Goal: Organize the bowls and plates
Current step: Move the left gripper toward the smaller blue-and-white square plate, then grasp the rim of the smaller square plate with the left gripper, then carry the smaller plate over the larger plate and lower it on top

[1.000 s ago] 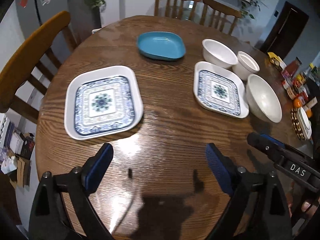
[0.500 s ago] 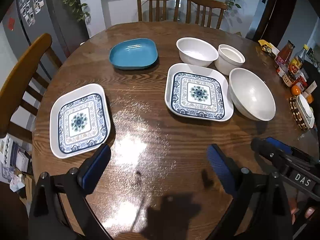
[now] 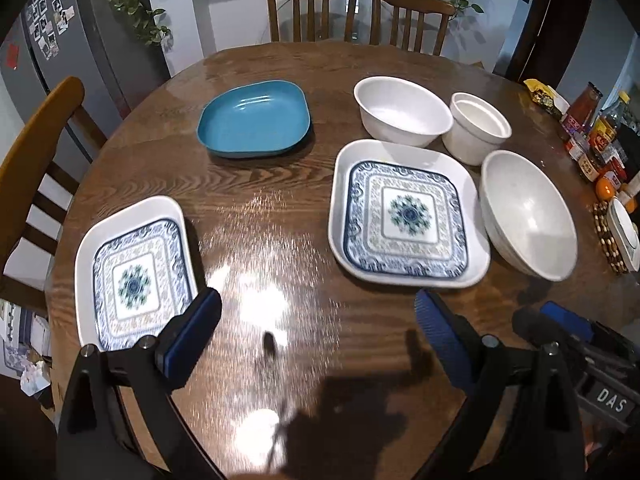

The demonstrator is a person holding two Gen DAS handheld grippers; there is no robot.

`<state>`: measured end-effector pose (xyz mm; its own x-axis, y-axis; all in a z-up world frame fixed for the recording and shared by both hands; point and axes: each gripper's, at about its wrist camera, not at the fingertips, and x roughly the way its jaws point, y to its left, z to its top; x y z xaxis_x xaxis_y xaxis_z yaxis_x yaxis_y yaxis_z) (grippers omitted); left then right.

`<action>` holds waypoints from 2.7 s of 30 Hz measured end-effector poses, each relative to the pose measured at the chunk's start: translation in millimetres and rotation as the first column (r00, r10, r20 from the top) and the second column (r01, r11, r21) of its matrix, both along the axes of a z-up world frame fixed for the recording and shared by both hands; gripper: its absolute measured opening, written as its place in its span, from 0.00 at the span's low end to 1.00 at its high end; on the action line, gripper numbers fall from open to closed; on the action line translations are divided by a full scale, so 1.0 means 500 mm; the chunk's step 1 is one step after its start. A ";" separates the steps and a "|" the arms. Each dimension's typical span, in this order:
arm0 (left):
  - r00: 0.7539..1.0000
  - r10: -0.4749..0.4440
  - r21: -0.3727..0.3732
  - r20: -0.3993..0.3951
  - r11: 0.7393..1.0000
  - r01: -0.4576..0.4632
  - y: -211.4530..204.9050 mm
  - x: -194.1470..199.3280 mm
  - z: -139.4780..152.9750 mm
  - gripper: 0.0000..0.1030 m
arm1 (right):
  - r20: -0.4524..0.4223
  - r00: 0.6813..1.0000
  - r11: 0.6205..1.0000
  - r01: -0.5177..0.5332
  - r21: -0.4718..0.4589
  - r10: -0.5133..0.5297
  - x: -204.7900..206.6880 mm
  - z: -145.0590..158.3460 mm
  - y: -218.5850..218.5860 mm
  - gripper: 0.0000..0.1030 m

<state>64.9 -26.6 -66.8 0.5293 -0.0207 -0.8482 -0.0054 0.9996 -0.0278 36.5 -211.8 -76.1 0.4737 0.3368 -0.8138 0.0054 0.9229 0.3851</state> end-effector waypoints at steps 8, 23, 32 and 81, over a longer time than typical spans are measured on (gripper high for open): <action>0.999 -0.029 -0.006 -0.027 1.000 0.029 -0.009 0.080 -0.040 0.89 | -0.015 0.998 0.998 0.058 0.006 -0.057 0.044 -0.029 0.017 0.61; 0.995 -0.061 -0.060 -0.085 0.997 0.056 -0.010 0.154 -0.091 0.34 | -0.009 0.993 0.992 0.114 -0.057 -0.115 0.088 -0.057 0.038 0.60; 0.991 -0.107 -0.068 -0.085 0.992 0.101 -0.025 0.153 -0.091 0.12 | -0.013 0.998 0.993 0.059 -0.100 -0.060 0.109 -0.065 0.061 0.20; 0.956 0.294 -0.017 -0.019 0.956 -0.294 0.388 -0.093 -0.029 0.11 | 0.058 0.887 0.884 -0.450 -0.124 0.459 0.068 0.001 0.474 0.18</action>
<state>18.6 167.4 -81.4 0.5008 0.1170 -0.8576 -0.2996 0.9530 -0.0449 70.4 25.4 -75.7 0.3564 0.4466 -0.8207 -0.4518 0.8512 0.2670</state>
